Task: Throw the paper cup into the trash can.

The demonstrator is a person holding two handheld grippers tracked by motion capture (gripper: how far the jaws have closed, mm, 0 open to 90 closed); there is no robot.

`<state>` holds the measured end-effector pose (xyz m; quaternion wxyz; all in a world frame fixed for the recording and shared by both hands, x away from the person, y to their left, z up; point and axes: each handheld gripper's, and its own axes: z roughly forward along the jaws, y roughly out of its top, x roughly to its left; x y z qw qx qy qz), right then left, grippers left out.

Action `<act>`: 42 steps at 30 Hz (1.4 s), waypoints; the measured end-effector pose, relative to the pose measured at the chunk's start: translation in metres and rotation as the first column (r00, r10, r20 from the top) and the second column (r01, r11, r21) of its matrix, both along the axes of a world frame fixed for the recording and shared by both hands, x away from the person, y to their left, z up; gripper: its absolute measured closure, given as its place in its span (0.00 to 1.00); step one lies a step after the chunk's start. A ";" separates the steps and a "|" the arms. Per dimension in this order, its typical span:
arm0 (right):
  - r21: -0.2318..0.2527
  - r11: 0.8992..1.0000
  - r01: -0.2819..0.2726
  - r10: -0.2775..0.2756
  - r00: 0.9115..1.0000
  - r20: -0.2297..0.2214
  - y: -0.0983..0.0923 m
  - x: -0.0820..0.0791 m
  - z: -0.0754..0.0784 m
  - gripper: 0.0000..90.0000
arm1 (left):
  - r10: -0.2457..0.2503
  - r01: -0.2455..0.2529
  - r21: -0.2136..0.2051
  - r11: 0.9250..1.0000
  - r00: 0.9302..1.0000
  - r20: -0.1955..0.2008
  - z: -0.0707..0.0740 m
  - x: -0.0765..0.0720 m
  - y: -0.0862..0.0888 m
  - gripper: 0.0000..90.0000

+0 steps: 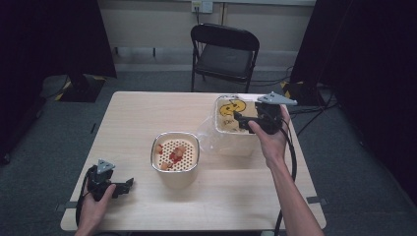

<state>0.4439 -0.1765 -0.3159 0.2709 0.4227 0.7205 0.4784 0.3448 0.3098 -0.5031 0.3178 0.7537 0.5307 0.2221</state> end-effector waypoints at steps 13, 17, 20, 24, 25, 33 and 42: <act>-0.019 1.000 -0.011 0.011 1.000 -0.008 -0.020 -0.064 -0.029 0.16 | 0.001 -0.001 0.001 1.000 1.000 0.000 0.000 0.000 0.000 0.00; -0.006 1.000 -0.019 0.019 0.999 -0.030 -0.025 -0.079 -0.043 0.16 | 0.001 -0.001 0.000 1.000 1.000 0.000 0.000 0.000 0.000 0.00; -0.013 1.000 -0.028 0.027 0.998 -0.054 -0.026 -0.088 -0.058 0.16 | 0.000 0.000 0.000 1.000 1.000 0.000 0.000 0.000 0.000 0.00; -0.014 1.000 -0.025 0.024 0.996 -0.085 -0.029 -0.097 -0.076 0.15 | 0.000 0.000 0.001 1.000 1.000 0.000 0.000 0.000 0.000 0.00; -0.022 0.999 -0.025 0.023 0.995 -0.100 -0.029 -0.099 -0.083 0.15 | 0.001 -0.001 0.001 1.000 1.000 0.000 0.000 0.000 0.000 0.00; -0.070 0.998 -0.003 -0.010 0.981 -0.192 -0.036 -0.107 -0.126 0.16 | 0.001 -0.001 0.001 1.000 1.000 0.000 0.000 0.000 0.000 0.00; -0.148 0.988 0.044 -0.084 0.957 -0.279 -0.042 -0.108 -0.171 0.15 | 0.000 0.000 0.001 1.000 1.000 0.000 0.000 0.000 0.000 0.00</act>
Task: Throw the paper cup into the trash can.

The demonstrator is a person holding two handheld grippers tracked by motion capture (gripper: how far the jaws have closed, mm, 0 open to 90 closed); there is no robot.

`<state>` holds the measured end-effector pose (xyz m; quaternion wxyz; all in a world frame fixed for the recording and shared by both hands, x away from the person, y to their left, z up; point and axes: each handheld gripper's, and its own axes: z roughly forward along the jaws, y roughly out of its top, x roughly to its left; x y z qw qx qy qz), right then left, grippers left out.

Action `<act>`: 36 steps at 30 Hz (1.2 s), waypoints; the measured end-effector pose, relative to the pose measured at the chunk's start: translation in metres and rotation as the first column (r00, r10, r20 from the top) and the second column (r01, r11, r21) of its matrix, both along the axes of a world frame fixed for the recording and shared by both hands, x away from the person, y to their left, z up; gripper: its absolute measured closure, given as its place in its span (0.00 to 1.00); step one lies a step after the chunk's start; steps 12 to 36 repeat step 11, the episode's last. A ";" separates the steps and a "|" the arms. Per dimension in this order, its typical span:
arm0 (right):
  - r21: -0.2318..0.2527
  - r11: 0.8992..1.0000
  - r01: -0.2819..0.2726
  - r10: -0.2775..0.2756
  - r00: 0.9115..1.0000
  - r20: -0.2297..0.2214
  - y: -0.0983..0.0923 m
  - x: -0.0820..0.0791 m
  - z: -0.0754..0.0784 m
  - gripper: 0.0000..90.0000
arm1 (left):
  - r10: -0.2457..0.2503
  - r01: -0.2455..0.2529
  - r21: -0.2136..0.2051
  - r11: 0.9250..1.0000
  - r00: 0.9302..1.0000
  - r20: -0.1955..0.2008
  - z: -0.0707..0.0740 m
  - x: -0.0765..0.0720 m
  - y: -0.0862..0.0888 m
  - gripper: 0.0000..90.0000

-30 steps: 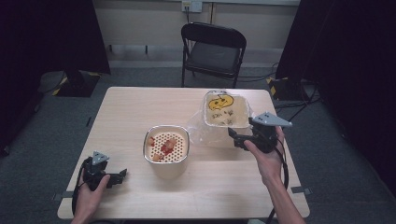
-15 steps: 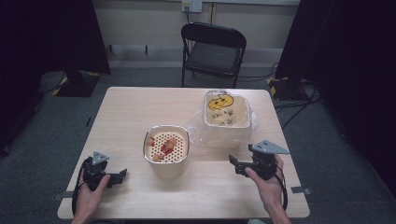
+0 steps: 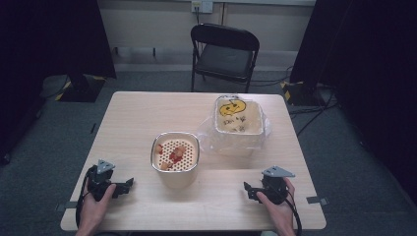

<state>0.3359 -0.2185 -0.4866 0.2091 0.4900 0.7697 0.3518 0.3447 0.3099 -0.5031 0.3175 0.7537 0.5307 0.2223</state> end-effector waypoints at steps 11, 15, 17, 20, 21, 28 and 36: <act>-0.039 0.999 0.020 -0.020 1.000 -0.007 0.001 0.003 -0.014 0.12 | 0.001 -0.001 0.001 1.000 1.000 0.000 0.000 0.000 0.000 0.00; -0.039 0.999 0.020 -0.020 1.000 -0.007 0.001 0.003 -0.014 0.12 | 0.001 -0.001 0.001 1.000 1.000 0.000 0.000 0.000 0.000 0.00; -0.039 0.999 0.020 -0.020 1.000 -0.007 0.001 0.003 -0.014 0.12 | 0.001 -0.001 0.001 1.000 1.000 0.000 0.000 0.000 0.000 0.00; -0.039 0.999 0.020 -0.020 1.000 -0.007 0.001 0.003 -0.014 0.12 | 0.001 -0.001 0.001 1.000 1.000 0.000 0.000 0.000 0.000 0.00; -0.039 0.999 0.020 -0.020 1.000 -0.007 0.001 0.003 -0.014 0.12 | 0.001 -0.001 0.001 1.000 1.000 0.000 0.000 0.000 0.000 0.00; -0.039 0.999 0.020 -0.020 1.000 -0.007 0.001 0.003 -0.014 0.12 | 0.001 -0.001 0.001 1.000 1.000 0.000 0.000 0.000 0.000 0.00; -0.039 0.999 0.020 -0.020 1.000 -0.007 0.001 0.003 -0.014 0.12 | 0.001 -0.001 0.001 1.000 1.000 0.000 0.000 0.000 0.000 0.00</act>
